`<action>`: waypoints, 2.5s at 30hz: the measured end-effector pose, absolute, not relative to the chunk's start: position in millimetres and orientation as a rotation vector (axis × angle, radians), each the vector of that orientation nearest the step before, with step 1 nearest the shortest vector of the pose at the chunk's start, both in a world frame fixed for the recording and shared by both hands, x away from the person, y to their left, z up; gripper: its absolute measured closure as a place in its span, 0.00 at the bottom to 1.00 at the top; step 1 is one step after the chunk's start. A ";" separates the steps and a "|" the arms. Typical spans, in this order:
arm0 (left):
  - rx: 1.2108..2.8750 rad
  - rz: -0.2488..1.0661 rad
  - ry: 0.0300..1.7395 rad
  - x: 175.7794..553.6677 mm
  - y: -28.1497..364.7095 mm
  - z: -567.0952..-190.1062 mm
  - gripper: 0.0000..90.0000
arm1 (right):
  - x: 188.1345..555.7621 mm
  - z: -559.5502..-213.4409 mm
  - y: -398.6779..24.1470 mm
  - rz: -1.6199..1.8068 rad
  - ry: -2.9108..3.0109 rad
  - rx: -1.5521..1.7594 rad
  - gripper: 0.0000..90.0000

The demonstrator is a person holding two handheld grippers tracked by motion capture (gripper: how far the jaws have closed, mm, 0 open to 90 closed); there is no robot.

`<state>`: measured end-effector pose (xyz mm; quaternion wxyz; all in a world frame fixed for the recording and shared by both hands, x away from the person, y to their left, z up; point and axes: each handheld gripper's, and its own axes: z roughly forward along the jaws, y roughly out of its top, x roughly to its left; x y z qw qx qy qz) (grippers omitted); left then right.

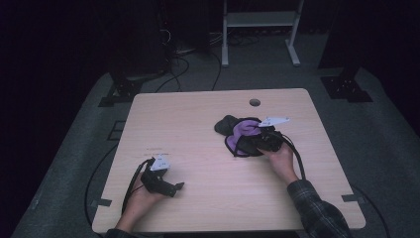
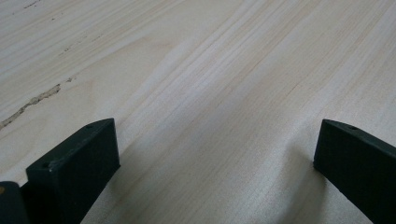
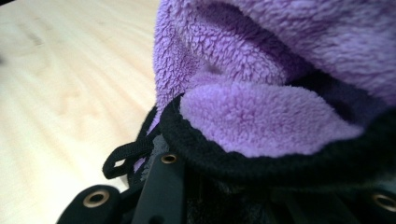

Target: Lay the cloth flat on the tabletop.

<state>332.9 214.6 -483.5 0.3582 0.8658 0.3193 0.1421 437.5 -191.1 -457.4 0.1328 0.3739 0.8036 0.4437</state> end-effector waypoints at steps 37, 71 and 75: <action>2.227 0.365 0.831 331.9 214.7 -483.6 0.00 | 345.0 -395.5 -189.0 1.584 2.525 0.769 0.82; 2.230 0.367 0.831 331.3 215.4 -483.5 0.00 | 389.6 -420.2 -260.1 1.255 2.350 1.108 0.29; 2.231 0.367 0.831 331.3 215.5 -483.5 0.00 | 377.4 -410.7 -273.5 1.291 2.298 1.106 0.30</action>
